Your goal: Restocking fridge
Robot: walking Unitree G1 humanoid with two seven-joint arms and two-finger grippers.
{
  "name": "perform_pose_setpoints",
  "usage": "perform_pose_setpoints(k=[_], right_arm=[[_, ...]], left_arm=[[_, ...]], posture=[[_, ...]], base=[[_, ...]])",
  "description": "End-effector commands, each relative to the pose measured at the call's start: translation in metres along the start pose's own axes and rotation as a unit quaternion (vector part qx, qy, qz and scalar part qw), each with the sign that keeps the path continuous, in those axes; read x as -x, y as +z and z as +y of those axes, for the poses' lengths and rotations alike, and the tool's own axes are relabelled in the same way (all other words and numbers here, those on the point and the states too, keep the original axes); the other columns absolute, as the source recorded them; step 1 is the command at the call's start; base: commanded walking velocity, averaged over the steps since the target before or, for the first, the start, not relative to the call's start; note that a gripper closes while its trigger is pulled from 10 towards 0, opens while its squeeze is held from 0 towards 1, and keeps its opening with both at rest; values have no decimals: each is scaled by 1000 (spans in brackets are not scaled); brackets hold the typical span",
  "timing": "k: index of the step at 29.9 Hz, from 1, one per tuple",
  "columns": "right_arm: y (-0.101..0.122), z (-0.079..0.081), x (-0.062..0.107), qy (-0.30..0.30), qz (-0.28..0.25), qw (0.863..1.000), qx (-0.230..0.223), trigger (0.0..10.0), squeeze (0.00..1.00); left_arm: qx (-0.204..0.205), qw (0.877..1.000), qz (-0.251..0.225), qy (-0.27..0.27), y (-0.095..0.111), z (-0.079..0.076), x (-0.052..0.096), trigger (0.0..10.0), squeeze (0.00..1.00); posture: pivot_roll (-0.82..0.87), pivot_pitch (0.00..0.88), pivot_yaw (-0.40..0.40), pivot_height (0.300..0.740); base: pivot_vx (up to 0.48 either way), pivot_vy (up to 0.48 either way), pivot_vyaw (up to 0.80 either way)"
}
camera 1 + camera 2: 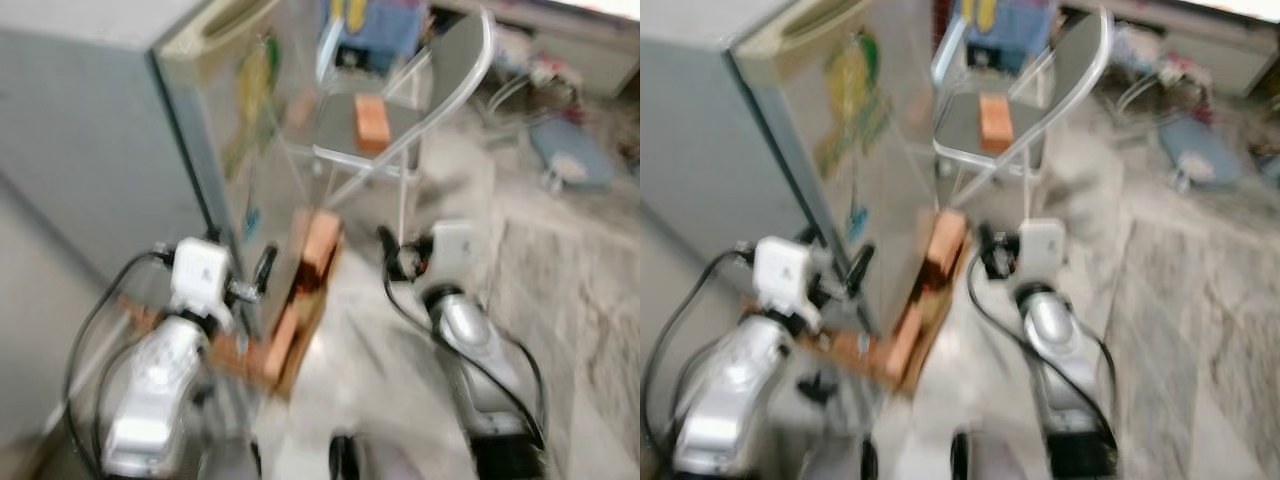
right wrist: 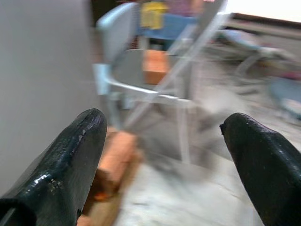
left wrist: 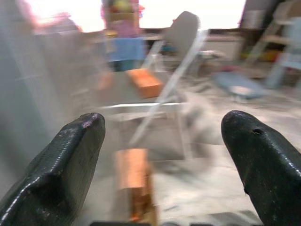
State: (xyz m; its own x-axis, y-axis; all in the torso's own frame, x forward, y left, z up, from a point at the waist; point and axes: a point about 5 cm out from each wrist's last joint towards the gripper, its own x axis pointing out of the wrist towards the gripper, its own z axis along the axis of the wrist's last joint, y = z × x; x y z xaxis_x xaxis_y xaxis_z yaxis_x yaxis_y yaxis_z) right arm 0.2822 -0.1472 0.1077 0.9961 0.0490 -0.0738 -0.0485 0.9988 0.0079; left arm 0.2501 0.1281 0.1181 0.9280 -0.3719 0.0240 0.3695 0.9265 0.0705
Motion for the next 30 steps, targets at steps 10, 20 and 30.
perform_pose_setpoints(k=[10, 20, 30], right_arm=[[-1, -1, 11, 8, 2, 1000, 1, 10000, 0], [-12, -13, 22, -6, 21, 1000, 13, 10000, 0], [-18, -21, 41, 7, 45, 999, 12, 10000, 0]], left_arm=[[-23, 994, 4, 108, 4, 39, -2, 10000, 0], [4, 992, 23, 127, -4, 45, 5, 10000, 0], [-2, 985, 19, 170, -4, 66, -20, 10000, 0]], posture=[[111, 122, -56, 740], [106, 125, -50, 740], [76, 127, -46, 740]], base=[[0, 0, -240], [0, 0, 0], [0, 0, 0]])
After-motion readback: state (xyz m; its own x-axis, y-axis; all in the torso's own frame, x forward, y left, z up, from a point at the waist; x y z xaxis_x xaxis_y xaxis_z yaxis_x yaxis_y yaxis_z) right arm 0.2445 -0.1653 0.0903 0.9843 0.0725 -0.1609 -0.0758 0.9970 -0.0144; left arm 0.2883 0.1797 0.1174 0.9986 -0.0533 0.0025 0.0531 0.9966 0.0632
